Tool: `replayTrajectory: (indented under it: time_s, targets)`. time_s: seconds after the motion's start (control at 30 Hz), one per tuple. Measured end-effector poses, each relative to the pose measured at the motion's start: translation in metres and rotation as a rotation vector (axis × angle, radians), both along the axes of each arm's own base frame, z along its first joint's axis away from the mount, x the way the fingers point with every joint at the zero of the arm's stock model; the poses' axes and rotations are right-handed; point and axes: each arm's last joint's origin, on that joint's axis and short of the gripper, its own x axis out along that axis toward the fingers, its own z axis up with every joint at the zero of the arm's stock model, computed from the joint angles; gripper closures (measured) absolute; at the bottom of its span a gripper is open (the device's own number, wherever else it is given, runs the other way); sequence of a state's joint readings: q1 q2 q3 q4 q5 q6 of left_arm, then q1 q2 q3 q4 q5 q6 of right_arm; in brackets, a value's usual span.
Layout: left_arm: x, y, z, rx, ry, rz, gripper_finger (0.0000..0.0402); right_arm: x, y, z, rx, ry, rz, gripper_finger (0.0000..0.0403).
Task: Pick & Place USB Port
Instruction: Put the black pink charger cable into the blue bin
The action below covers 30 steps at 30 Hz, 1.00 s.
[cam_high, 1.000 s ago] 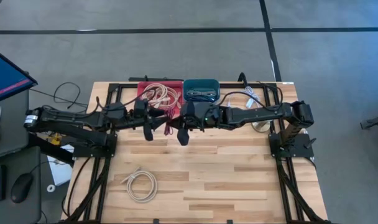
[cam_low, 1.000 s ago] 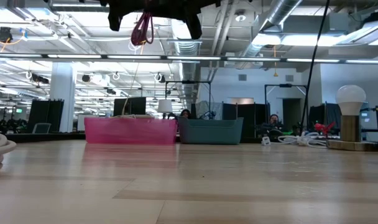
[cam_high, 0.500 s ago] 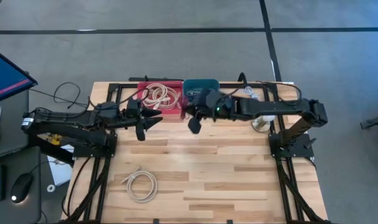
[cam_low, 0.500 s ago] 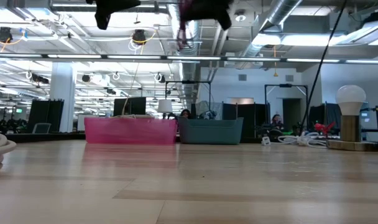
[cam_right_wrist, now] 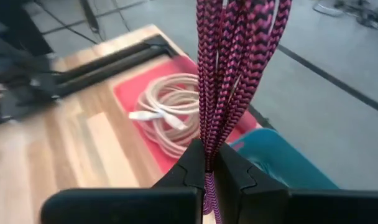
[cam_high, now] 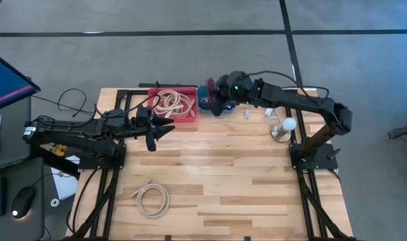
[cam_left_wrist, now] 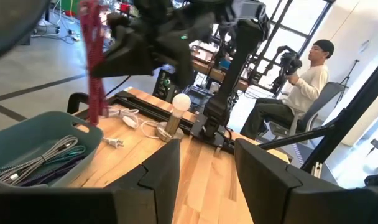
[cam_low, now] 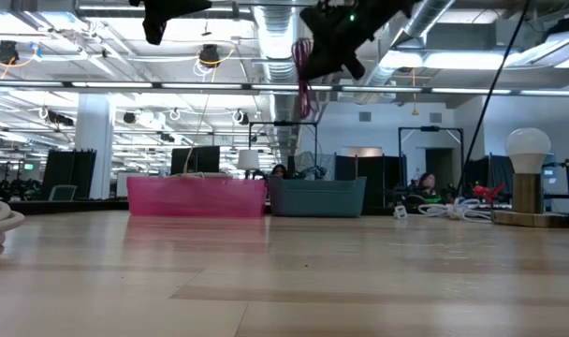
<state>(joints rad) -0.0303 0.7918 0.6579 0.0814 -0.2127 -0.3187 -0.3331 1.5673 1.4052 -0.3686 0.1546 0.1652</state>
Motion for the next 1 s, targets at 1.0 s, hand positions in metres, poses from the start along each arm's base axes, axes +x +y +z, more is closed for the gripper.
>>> replayTrajectory:
  time_s: [1.0]
  targets:
    - [0.0, 0.0, 0.0, -0.011, 0.002, 0.001, 0.0253, 0.026, -0.101, -0.131, 0.15, 0.259, -0.166, 0.0396]
